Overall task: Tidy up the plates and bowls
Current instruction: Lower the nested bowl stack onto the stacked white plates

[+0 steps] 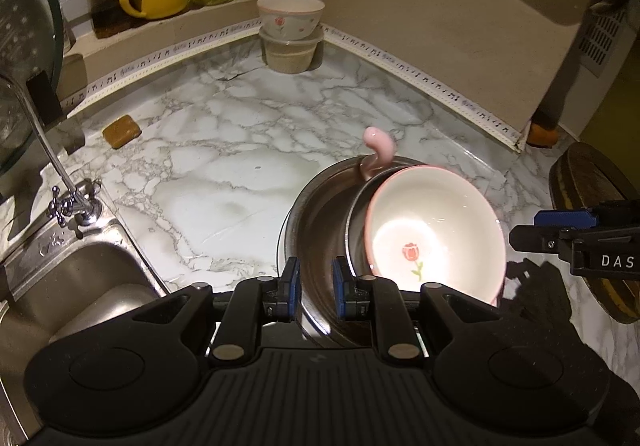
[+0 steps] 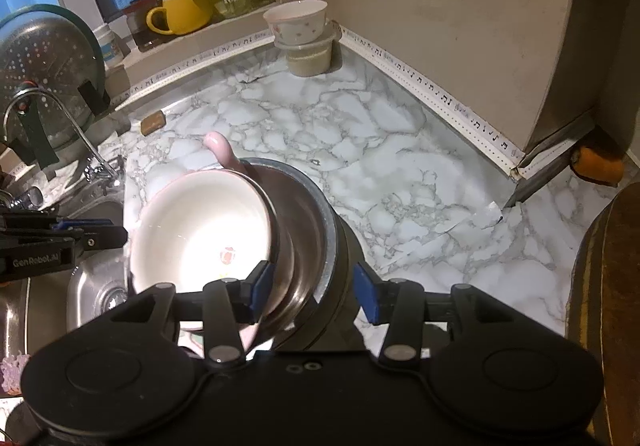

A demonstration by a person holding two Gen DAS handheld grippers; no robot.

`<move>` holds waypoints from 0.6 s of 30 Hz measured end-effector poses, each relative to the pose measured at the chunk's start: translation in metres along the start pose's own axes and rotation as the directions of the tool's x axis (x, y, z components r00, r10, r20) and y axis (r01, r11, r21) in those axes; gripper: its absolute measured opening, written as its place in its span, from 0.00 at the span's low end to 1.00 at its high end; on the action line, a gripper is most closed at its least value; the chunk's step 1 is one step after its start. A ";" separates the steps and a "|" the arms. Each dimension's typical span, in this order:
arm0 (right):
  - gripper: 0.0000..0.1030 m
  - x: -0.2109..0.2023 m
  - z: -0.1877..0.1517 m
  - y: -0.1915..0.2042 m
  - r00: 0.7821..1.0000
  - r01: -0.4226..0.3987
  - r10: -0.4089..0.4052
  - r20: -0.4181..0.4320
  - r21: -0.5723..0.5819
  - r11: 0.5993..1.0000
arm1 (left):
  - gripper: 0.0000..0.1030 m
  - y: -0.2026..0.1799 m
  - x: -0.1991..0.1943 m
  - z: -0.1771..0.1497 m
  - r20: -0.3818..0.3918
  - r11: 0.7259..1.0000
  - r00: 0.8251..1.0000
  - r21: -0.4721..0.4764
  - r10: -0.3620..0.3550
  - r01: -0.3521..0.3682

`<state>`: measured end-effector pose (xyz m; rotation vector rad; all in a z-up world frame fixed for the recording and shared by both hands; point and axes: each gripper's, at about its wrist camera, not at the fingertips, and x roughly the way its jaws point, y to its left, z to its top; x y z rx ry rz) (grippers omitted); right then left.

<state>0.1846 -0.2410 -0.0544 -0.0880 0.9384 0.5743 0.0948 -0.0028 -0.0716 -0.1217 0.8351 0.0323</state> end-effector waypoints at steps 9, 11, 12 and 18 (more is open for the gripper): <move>0.56 -0.022 -0.004 0.015 0.998 -0.007 0.009 0.063 -0.033 0.999 | 0.16 -0.005 -0.011 -0.003 0.010 1.000 1.000 0.017 -0.022 0.022; 0.56 -0.026 -0.006 0.021 0.997 -0.005 0.009 0.080 -0.046 0.999 | 0.16 -0.005 -0.014 -0.004 0.011 0.999 0.999 0.018 -0.030 0.030; 0.56 -0.028 -0.007 0.024 0.996 -0.006 0.010 0.088 -0.051 0.999 | 0.16 -0.005 -0.016 -0.005 0.013 0.999 0.999 0.019 -0.033 0.032; 0.60 -0.038 -0.014 0.033 0.992 -0.040 0.043 0.119 -0.024 0.999 | 0.17 -0.010 -0.029 -0.011 0.038 0.998 0.999 0.042 -0.039 0.037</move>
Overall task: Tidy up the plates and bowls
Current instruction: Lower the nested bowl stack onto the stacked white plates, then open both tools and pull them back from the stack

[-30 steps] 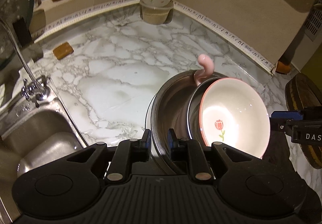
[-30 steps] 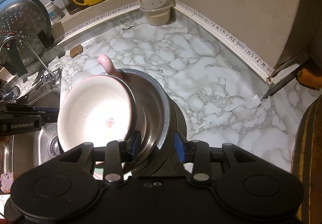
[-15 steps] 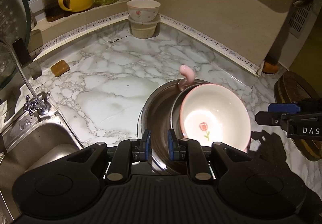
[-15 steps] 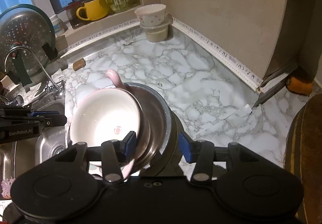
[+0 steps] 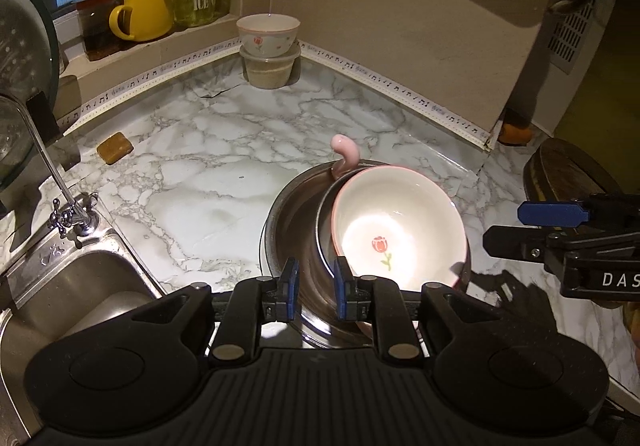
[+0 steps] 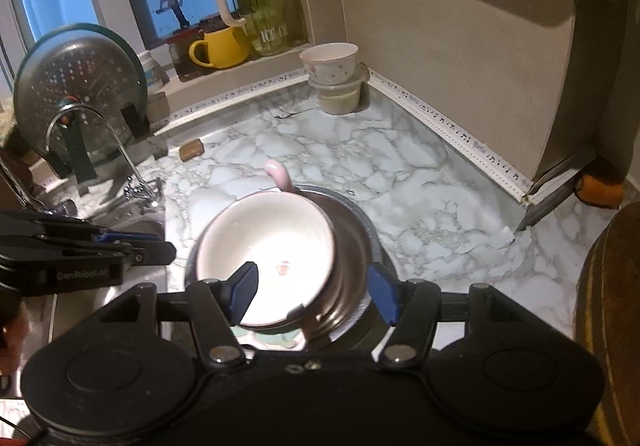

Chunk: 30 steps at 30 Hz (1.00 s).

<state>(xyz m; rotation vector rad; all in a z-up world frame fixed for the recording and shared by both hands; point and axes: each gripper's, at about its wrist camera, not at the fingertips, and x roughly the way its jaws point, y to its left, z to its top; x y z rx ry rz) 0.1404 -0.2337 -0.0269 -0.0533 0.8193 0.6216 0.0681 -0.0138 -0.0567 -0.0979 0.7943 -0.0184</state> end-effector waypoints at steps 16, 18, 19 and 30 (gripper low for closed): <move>0.78 -0.027 -0.023 0.016 0.996 -0.006 0.002 0.092 0.040 0.999 | 0.67 -0.001 -0.029 -0.020 0.080 1.000 0.997 0.004 -0.022 0.022; 0.80 -0.030 -0.026 0.019 0.994 -0.006 0.002 0.108 0.034 0.999 | 0.68 0.000 -0.031 -0.023 0.088 1.000 0.996 0.005 -0.026 0.026; 0.81 -0.032 -0.028 0.020 0.993 -0.007 0.003 0.115 0.031 0.999 | 0.68 0.000 -0.033 -0.024 0.092 1.000 0.995 0.004 -0.031 0.031; 0.99 -0.053 -0.045 0.028 0.973 0.002 -0.008 0.229 0.028 1.000 | 0.78 -0.004 -0.051 -0.034 0.166 0.998 0.984 0.035 -0.063 0.058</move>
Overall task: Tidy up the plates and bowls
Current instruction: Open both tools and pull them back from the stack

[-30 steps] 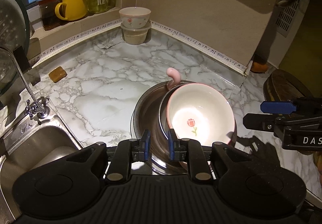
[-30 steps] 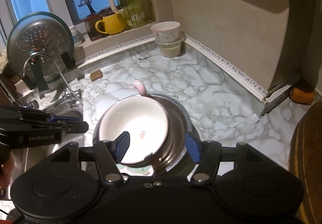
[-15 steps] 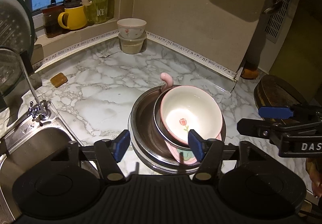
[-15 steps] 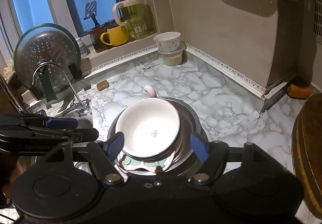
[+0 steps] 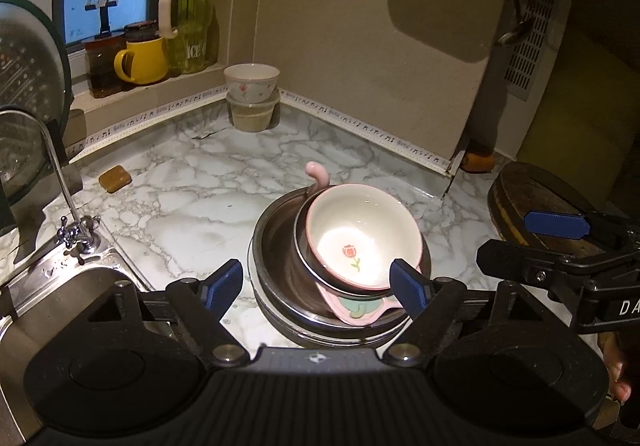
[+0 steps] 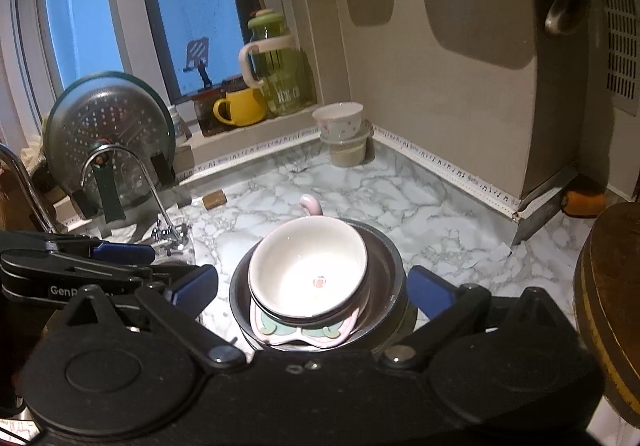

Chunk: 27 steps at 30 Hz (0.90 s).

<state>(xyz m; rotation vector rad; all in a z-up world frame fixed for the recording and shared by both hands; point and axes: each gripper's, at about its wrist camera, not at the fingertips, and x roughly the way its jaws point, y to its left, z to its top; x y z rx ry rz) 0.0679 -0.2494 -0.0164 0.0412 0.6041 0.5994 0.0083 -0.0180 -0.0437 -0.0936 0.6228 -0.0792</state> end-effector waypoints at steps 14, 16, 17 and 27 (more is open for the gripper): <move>1.00 -0.019 -0.008 -0.001 0.997 0.039 -0.042 0.070 0.038 0.999 | 0.92 -0.006 -0.011 -0.006 0.058 1.000 0.998 0.029 -0.003 0.001; 1.00 -0.021 -0.009 -0.001 0.996 0.047 -0.050 0.069 0.038 0.998 | 0.92 -0.005 -0.012 -0.007 0.065 1.000 0.998 0.028 0.004 -0.006; 1.00 -0.022 -0.010 0.000 0.996 0.050 -0.052 0.069 0.040 0.998 | 0.92 -0.005 -0.013 -0.008 0.065 1.000 0.998 0.027 0.003 -0.005; 1.00 -0.029 -0.017 0.003 0.994 0.080 -0.082 0.073 0.037 0.996 | 0.92 -0.002 -0.016 -0.010 0.051 1.000 0.999 0.000 -0.004 0.004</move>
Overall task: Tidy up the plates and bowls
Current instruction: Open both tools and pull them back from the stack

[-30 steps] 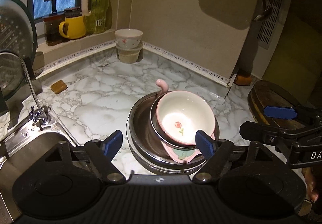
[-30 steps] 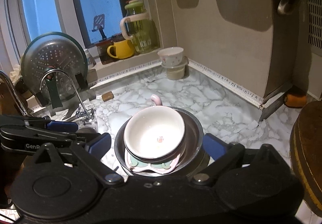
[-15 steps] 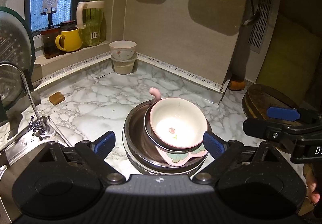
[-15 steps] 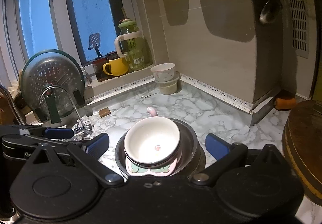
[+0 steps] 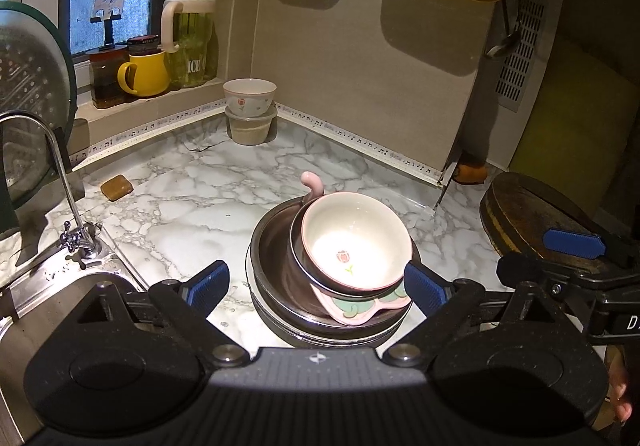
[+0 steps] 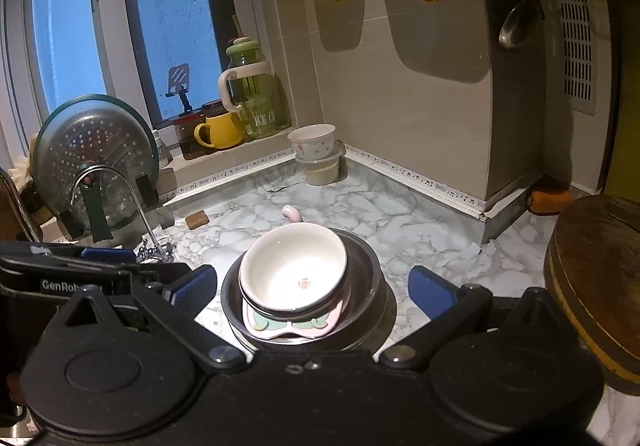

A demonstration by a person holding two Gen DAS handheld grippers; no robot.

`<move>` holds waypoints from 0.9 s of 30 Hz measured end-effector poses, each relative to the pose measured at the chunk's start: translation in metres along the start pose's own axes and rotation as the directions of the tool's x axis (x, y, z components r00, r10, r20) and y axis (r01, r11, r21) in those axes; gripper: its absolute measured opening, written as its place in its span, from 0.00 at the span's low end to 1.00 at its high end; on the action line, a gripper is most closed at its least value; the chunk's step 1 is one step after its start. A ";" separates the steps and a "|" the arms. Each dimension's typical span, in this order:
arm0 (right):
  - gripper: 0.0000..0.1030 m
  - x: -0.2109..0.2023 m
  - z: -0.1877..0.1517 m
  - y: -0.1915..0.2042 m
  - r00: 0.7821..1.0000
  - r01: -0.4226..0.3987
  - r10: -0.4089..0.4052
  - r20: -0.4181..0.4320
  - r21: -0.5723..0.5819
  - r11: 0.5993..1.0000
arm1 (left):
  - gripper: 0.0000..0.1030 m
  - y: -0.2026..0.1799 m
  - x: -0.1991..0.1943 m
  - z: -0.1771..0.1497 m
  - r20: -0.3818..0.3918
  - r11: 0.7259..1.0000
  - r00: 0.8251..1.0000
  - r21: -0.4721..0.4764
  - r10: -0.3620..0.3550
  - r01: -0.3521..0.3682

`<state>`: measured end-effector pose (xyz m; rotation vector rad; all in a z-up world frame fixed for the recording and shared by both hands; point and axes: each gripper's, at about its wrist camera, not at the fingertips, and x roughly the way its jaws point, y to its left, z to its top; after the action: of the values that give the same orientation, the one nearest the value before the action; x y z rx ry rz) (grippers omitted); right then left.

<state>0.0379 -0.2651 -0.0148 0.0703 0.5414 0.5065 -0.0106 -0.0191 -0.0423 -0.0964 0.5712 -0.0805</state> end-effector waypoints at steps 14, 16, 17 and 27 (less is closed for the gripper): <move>1.00 -0.008 -0.002 -0.002 1.000 0.016 -0.016 0.003 0.003 1.000 | 0.92 -0.009 -0.001 -0.003 -0.008 1.000 1.000 0.023 -0.007 0.007; 1.00 -0.008 -0.003 -0.003 1.000 0.017 -0.017 0.004 0.004 1.000 | 0.92 -0.011 -0.001 -0.003 -0.007 0.999 1.000 0.032 -0.009 0.010; 1.00 -0.008 -0.003 -0.003 1.000 0.018 -0.018 0.004 0.006 1.000 | 0.92 -0.012 -0.001 -0.003 -0.005 0.999 1.000 0.035 -0.012 0.012; 1.00 -0.010 -0.004 -0.009 0.999 0.039 -0.039 0.010 0.029 0.999 | 0.92 -0.018 -0.005 -0.003 0.029 0.998 0.999 0.061 -0.028 0.026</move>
<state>0.0328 -0.2779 -0.0149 0.0900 0.5384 0.4603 -0.0172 -0.0368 -0.0396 -0.0463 0.5375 -0.1228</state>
